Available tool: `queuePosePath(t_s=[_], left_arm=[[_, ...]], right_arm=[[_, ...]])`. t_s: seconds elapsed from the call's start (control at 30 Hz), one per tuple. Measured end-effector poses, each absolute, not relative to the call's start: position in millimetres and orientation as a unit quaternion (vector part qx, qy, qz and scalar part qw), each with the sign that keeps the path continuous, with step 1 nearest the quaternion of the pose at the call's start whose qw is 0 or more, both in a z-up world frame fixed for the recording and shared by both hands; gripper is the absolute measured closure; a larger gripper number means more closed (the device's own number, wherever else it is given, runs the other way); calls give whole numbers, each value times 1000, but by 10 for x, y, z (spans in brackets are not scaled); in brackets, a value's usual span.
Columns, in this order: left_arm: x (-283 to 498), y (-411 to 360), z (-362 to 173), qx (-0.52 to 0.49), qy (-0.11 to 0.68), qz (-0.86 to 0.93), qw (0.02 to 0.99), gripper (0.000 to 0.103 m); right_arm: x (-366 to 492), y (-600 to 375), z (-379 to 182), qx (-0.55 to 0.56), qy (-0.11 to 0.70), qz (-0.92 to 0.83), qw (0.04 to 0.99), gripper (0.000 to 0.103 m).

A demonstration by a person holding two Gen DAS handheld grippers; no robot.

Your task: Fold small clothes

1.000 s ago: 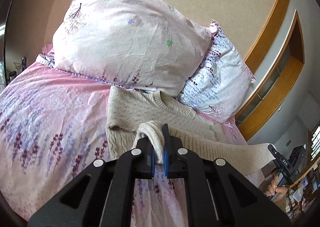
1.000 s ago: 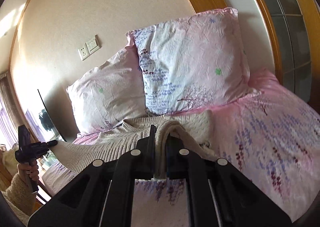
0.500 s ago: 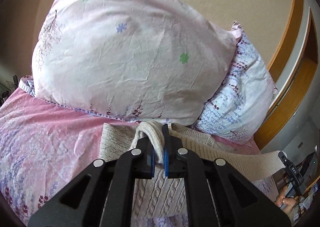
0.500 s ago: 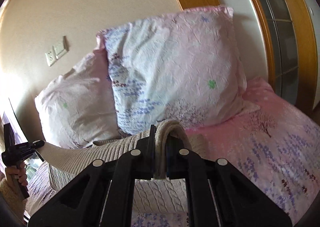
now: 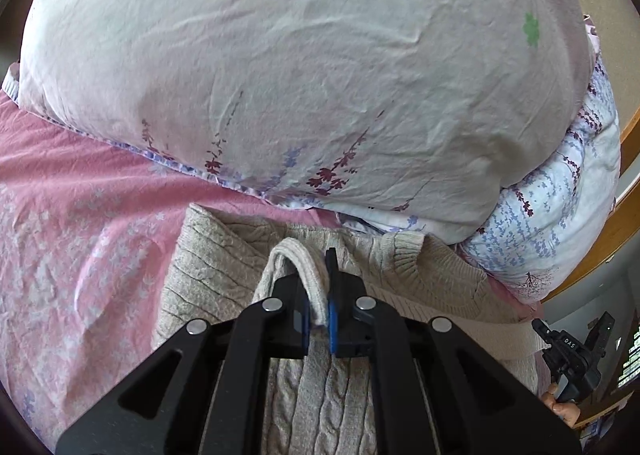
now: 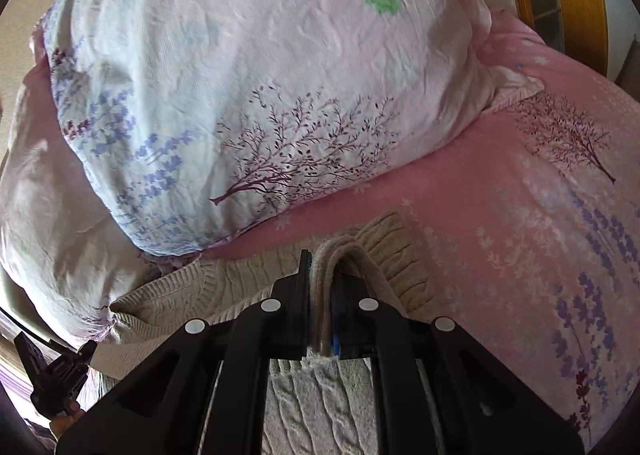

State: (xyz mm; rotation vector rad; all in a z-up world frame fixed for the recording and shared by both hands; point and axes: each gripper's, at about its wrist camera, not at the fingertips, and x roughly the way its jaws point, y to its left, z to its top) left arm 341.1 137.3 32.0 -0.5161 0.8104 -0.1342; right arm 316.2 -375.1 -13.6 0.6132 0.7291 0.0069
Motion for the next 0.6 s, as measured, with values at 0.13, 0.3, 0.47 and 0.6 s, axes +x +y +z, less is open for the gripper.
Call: queuePosePath(t_s=[0.13, 0.3, 0.47, 0.6], left_arm=[[3463, 1353, 270, -256, 397, -66, 879, 89], [3347, 1383, 414, -257, 376, -81, 887, 46], [2966, 1561, 552, -230, 361, -95, 899, 45], [2670, 1655, 466, -210, 380, -102, 895, 45]], right_arm=[[3268, -3736, -155, 315, 358, 14, 879, 73], [3044, -3792, 124, 301, 309, 27, 902, 48], [2573, -3998, 197, 271, 312, 20, 910, 48], [2320, -4087, 39, 248, 345, 24, 905, 58]])
